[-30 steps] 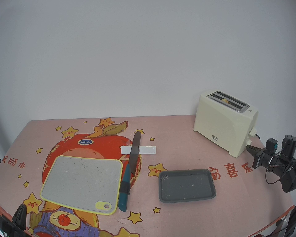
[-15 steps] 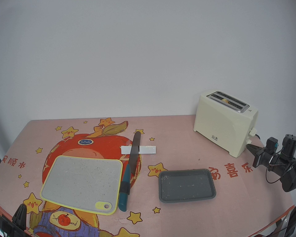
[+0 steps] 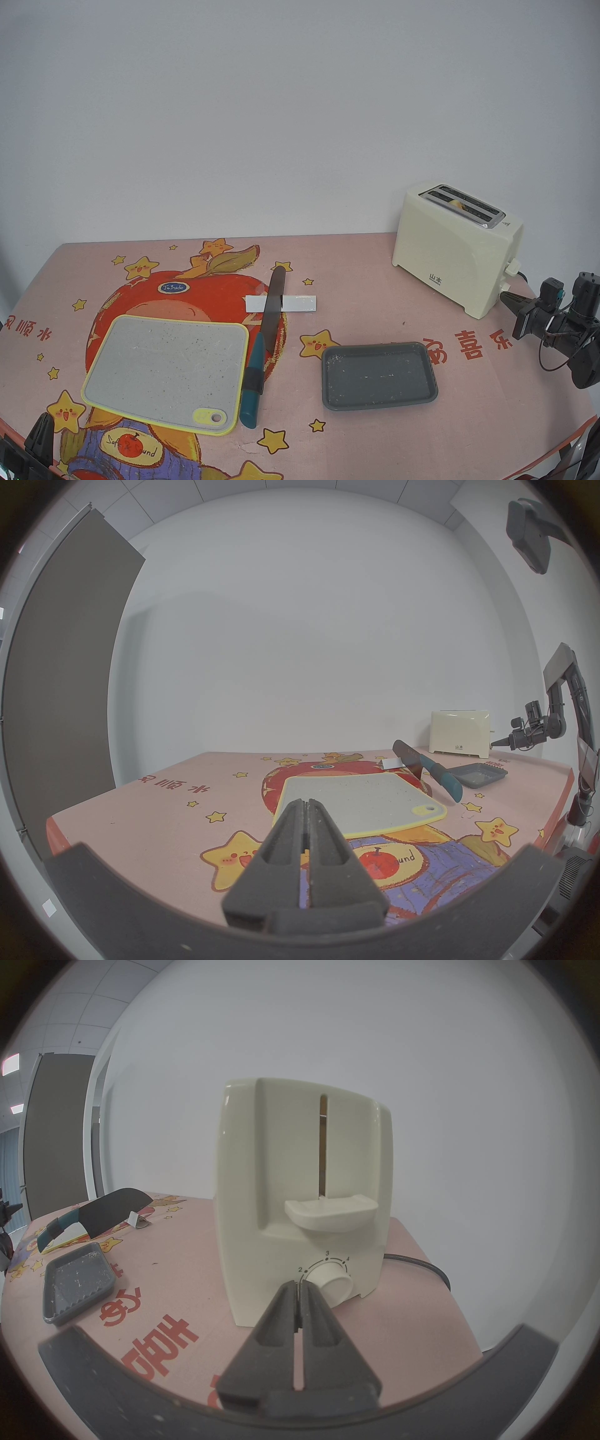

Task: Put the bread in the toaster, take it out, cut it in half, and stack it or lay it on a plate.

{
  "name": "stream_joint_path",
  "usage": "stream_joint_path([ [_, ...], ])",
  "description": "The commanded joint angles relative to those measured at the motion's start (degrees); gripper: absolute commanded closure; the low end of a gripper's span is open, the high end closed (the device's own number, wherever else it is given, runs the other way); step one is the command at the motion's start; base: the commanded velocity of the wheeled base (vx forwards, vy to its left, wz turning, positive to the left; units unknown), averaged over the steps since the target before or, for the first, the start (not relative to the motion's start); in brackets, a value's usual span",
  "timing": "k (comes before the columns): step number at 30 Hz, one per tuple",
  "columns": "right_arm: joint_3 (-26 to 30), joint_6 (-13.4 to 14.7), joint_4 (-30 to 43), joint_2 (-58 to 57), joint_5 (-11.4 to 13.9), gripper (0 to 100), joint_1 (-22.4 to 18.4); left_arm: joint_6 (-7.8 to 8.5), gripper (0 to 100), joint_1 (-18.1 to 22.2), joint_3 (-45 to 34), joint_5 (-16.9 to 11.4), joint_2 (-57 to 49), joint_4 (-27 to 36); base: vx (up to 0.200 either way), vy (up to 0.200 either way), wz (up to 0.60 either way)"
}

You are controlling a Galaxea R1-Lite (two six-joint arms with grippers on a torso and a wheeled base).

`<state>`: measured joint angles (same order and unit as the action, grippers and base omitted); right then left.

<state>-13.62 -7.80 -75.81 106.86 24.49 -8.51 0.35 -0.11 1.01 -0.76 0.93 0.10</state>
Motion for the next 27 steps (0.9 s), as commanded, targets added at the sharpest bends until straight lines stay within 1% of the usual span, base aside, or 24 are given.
stream_joint_path([
  [1,0.2,0.0,0.1,0.1,-0.3,100,0.0,0.0,100,0.0,-1.0,0.1,-0.9,0.0,0.0,0.0,0.0],
  [27,0.3,0.0,0.1,0.7,-0.3,100,-0.5,0.0,100,0.0,-1.0,0.0,-0.9,0.0,0.0,0.0,0.0],
])
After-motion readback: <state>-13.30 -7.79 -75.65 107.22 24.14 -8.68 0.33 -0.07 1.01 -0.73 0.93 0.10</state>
